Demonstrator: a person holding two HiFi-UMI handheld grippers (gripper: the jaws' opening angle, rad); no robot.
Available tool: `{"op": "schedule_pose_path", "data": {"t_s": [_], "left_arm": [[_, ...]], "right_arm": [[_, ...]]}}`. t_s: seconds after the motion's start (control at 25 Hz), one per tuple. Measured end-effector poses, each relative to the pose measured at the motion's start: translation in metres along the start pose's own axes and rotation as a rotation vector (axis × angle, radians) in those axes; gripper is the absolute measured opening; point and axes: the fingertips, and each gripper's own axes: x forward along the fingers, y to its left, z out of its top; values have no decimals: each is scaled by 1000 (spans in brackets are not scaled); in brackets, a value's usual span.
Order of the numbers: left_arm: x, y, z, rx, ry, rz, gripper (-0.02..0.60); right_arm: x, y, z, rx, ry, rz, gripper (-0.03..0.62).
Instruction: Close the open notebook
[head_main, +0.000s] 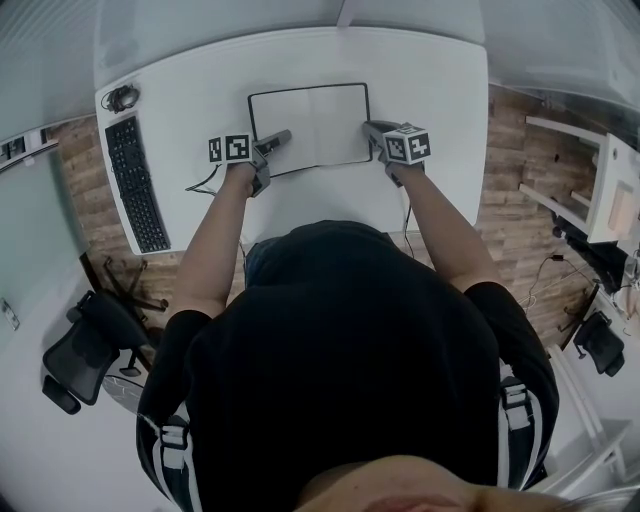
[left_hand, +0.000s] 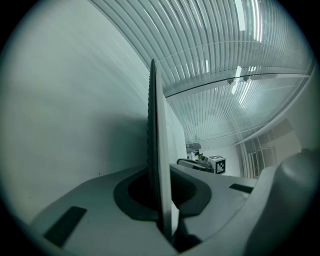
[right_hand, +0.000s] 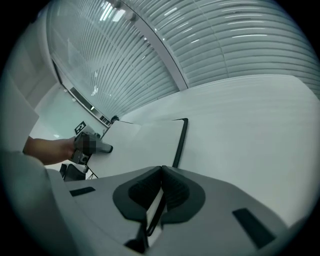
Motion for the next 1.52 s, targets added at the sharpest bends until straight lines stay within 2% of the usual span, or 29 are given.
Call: {"op": "schedule_pose_path", "data": {"t_s": [0.24,0.52,1.12,1.52], "left_arm": [[-5,-8,3,37,-13,17,51],[-17,-26,8,75,-19,36,57],[-24,-57,15,166,-45,89,75],[-9,-95,13,252,-17,87,134]], "right_arm": [[2,2,-1,16,2,14,35],[-7,-1,2,4,12,-7,35],[-4,-5,0,60,-3,31,35],[-3,-6,-2,75,-14,36,35]]}}
